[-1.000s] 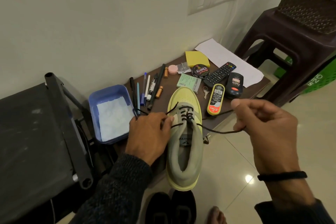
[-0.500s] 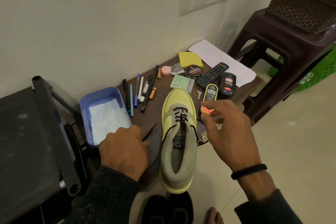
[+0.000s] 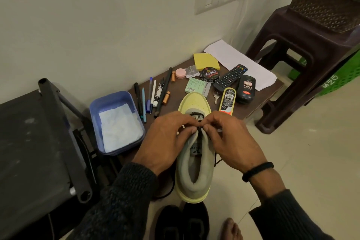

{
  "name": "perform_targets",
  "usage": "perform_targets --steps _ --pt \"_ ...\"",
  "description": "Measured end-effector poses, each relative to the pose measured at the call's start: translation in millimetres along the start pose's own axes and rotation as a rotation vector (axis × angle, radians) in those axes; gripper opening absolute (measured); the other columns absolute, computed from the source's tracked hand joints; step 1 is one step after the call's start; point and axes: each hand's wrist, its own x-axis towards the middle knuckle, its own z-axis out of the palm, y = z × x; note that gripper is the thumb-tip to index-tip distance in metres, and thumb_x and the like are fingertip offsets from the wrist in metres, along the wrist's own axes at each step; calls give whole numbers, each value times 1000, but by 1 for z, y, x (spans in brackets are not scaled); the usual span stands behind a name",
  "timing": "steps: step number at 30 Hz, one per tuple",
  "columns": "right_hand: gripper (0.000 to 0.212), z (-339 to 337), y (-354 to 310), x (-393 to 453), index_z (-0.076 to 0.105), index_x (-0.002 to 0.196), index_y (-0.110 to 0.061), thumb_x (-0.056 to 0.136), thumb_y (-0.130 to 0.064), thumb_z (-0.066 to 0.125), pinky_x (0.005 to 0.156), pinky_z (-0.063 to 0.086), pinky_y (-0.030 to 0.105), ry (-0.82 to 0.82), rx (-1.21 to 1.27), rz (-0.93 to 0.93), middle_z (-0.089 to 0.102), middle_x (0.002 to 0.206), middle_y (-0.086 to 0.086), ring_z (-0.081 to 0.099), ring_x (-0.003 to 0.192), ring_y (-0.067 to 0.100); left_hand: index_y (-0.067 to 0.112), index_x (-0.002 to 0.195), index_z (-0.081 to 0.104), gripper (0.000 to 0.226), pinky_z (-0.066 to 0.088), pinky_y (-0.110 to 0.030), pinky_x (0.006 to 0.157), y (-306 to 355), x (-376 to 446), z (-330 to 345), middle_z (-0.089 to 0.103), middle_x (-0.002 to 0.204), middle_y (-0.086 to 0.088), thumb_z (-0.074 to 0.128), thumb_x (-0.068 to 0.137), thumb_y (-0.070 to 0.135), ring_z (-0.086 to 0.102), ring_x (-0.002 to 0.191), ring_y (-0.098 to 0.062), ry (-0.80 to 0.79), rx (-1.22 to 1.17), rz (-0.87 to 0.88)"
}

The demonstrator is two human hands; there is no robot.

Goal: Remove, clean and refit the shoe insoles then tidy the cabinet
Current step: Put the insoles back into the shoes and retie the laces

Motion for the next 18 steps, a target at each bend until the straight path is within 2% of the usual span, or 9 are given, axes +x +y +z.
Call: perform_targets --steps 2,5,11,14,18 --pt "11 2 2 0 63 99 -22 100 -16 55 80 53 37 20 -14 -24 63 94 -8 57 88 10 26 107 68 12 52 -26 84 2 1 2 64 99 14 59 100 28 58 92 -1 -7 38 9" --pt "12 0 6 -1 59 99 -24 103 -16 51 74 56 43 13 47 13 62 87 -11 59 81 11 26 102 62 8 52 -25 82 2 1 3 62 95 15 53 104 26 59 89 -1 1 7 -48" --pt "17 -9 15 8 69 103 -33 101 -19 58 78 61 38 -60 182 78 71 88 -12 69 83 6 29 110 66 15 54 -19 83 -4 8 0 68 97 17 57 102 20 64 93 2 15 -100 -94" --pt "18 -7 17 12 71 95 -36 97 -20 66 78 61 39 -90 104 65 69 80 -16 68 81 6 29 104 69 14 55 -23 83 -7 14 6 66 97 17 66 96 18 62 91 1 19 -60 -86" --pt "13 -5 19 16 73 99 -32 96 -22 65 76 61 35 -90 54 3 68 92 -19 66 86 4 24 107 70 13 54 -25 86 -13 16 10 65 99 12 65 97 18 60 92 -1 10 7 -7"
